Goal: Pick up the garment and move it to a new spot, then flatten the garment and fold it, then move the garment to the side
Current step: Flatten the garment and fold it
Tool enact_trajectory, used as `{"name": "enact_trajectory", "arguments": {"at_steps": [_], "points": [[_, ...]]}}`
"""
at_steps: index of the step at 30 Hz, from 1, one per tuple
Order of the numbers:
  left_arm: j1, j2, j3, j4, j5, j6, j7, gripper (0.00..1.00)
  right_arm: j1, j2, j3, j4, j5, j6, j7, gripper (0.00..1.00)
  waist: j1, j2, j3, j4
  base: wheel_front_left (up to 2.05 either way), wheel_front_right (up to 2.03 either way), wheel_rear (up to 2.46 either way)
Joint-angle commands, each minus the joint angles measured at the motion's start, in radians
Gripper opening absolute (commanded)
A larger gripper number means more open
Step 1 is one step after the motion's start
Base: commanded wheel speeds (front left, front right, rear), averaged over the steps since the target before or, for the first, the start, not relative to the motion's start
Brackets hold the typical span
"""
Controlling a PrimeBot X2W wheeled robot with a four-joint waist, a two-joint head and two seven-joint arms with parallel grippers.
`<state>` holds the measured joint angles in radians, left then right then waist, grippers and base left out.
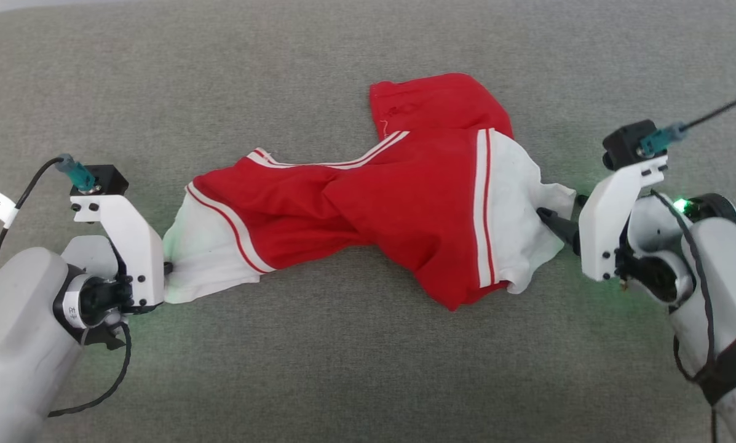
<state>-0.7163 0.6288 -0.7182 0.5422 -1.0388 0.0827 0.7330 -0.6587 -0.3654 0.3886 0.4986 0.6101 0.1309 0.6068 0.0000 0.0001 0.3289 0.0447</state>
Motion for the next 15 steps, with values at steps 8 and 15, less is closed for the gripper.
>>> {"name": "enact_trajectory", "arguments": {"at_steps": [8,15], "points": [[0.01,-0.077,-0.022,0.086,-0.016,-0.049,-0.03,0.0,-0.024,0.021,0.1,0.14,0.089,0.002,0.14,0.0,0.0,-0.0001,-0.019,0.022,0.0,0.0,0.0],[-0.064,-0.054,0.007,0.099,-0.017,-0.063,-0.041,0.0,-0.1,-0.042,0.066,0.077,0.156,0.0,0.117,0.0,0.0,-0.0001,-0.082,0.027,0.0,0.0,0.0]]}}
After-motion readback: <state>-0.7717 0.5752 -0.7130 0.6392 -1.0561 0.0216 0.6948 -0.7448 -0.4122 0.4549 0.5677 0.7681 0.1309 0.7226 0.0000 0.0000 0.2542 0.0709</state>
